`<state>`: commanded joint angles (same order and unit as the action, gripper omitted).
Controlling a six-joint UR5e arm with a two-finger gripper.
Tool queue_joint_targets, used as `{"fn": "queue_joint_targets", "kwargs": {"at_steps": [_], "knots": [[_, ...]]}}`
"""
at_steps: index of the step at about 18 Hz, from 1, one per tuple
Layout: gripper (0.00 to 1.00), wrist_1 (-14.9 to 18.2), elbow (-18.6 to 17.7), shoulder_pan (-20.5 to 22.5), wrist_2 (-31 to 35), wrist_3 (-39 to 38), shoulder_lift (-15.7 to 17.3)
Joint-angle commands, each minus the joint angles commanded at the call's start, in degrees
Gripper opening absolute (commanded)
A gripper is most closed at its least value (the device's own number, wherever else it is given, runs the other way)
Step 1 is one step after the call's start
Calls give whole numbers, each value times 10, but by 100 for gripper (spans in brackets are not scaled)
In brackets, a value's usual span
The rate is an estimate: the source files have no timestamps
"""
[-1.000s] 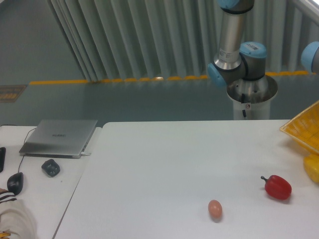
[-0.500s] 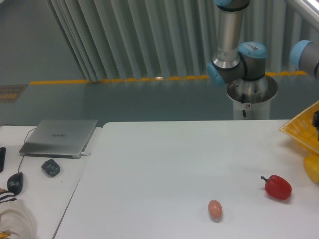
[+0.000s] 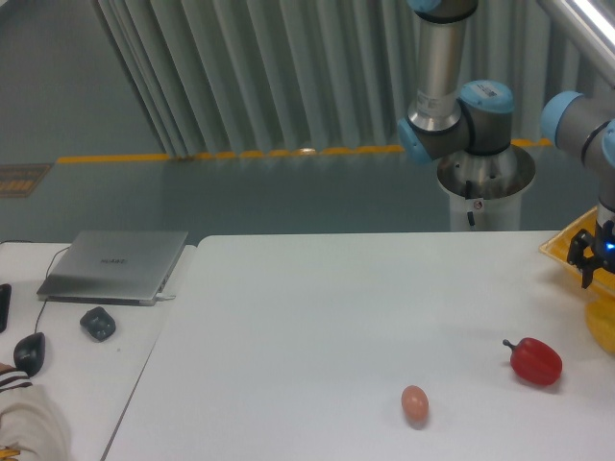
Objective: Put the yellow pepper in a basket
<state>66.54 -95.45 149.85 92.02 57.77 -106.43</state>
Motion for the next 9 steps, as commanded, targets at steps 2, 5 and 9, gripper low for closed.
{"fn": "queue_joint_targets", "kwargs": {"at_steps": [2,5,9], "knots": [[100,-19,-1,-8,0,-33,-11],[100,-31,1,-10,2,-42,-19],[100,-33,3,-9,2,-45,-22]]}}
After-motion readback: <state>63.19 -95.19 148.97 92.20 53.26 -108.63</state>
